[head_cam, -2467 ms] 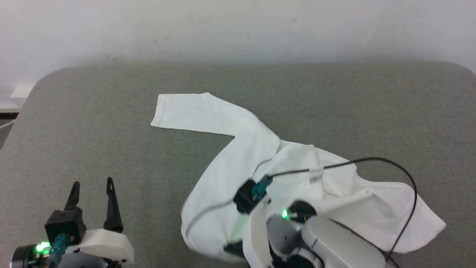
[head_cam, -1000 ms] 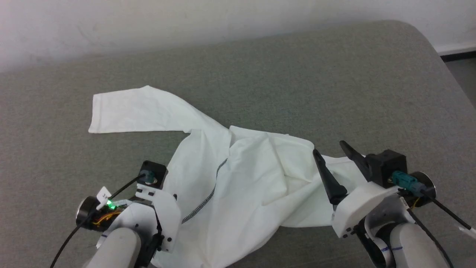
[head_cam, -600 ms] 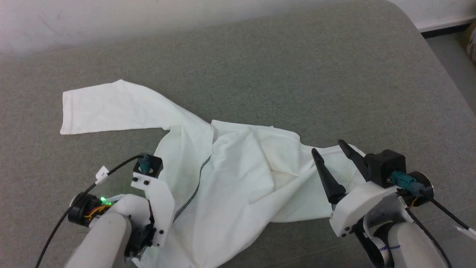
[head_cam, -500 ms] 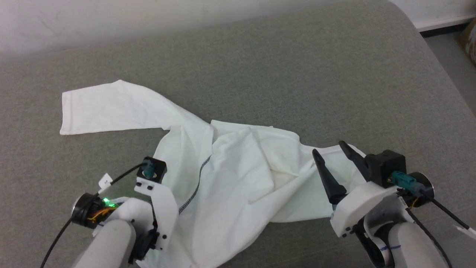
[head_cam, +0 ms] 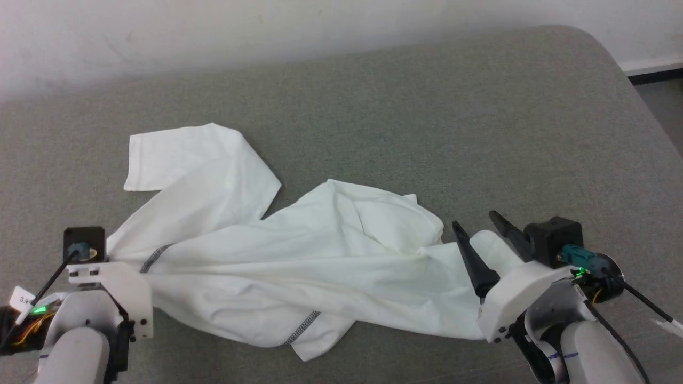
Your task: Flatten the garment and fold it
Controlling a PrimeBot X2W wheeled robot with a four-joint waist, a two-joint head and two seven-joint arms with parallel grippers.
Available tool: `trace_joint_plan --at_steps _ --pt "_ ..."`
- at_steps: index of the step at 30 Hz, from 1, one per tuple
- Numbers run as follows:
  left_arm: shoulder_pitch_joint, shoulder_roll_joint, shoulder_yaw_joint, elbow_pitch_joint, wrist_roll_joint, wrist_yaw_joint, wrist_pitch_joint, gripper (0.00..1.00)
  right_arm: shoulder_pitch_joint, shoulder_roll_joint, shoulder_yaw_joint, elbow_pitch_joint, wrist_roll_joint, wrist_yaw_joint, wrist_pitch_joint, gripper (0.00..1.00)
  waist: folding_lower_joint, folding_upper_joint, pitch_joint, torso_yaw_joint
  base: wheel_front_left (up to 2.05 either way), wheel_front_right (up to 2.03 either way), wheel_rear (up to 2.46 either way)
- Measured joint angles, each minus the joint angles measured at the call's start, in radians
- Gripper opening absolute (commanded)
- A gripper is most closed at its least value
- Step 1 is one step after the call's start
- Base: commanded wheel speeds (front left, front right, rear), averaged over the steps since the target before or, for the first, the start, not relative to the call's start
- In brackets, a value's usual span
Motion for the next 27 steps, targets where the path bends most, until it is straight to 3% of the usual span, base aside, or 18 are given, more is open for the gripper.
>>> trace_joint_plan --at_steps 2,3,4,5,7,8,11,16,19,27 --pt "0.011 0.003 0.018 0.032 -0.006 0.009 -0.012 0.00 0.000 0.000 0.001 -0.001 0.000 0.000 0.004 1.00 0.0000 0.0000 0.004 0.004 0.00 0.00 0.00" --pt "0.014 0.001 0.022 0.047 -0.014 0.009 -0.020 0.20 0.000 0.000 0.001 -0.001 0.000 0.000 0.005 1.00 0.0000 0.0000 0.007 0.005 0.00 0.00 0.00" --pt "0.015 -0.004 0.025 0.059 -0.024 0.009 -0.028 0.53 -0.001 0.000 0.002 0.000 0.000 0.000 0.005 1.00 0.0001 0.0000 0.009 0.005 0.00 0.00 0.00" --pt "0.016 -0.010 0.024 0.069 -0.029 0.009 -0.040 1.00 -0.001 0.000 0.001 0.000 0.000 0.000 0.007 1.00 0.0003 0.0000 0.009 0.005 0.00 0.00 0.00" --pt "0.017 -0.025 0.024 0.073 -0.037 0.009 -0.083 1.00 0.000 0.000 0.000 0.001 0.000 0.000 0.009 1.00 0.0000 0.0000 0.003 0.006 0.00 0.00 0.00" --pt "0.025 -0.043 0.026 0.060 -0.039 0.009 -0.188 1.00 0.008 0.000 0.001 0.004 0.000 0.000 0.013 1.00 0.0001 0.0000 -0.014 0.007 0.00 0.00 0.00" --pt "0.055 -0.059 0.044 0.020 -0.040 0.020 -0.319 1.00 0.023 0.000 0.004 0.009 0.000 0.000 0.021 1.00 0.0000 0.0000 -0.036 0.007 0.00 0.00 0.00" --pt "0.148 -0.088 0.068 -0.049 -0.072 0.027 -0.472 1.00 0.054 0.000 0.007 0.019 -0.003 0.000 0.041 1.00 -0.0001 0.0000 -0.080 0.011 0.00 0.00 0.00" --pt "0.205 -0.087 0.082 -0.099 -0.073 0.030 -0.532 1.00 0.072 0.000 0.002 0.040 -0.017 0.000 0.080 1.00 -0.0002 0.0000 -0.105 0.014 0.00 0.00 0.00" --pt "0.283 -0.072 0.090 -0.198 -0.077 0.027 -0.586 1.00 0.102 -0.001 -0.005 0.180 -0.076 0.000 0.330 1.00 -0.0002 -0.0001 -0.118 0.047 0.00 0.00 0.00"
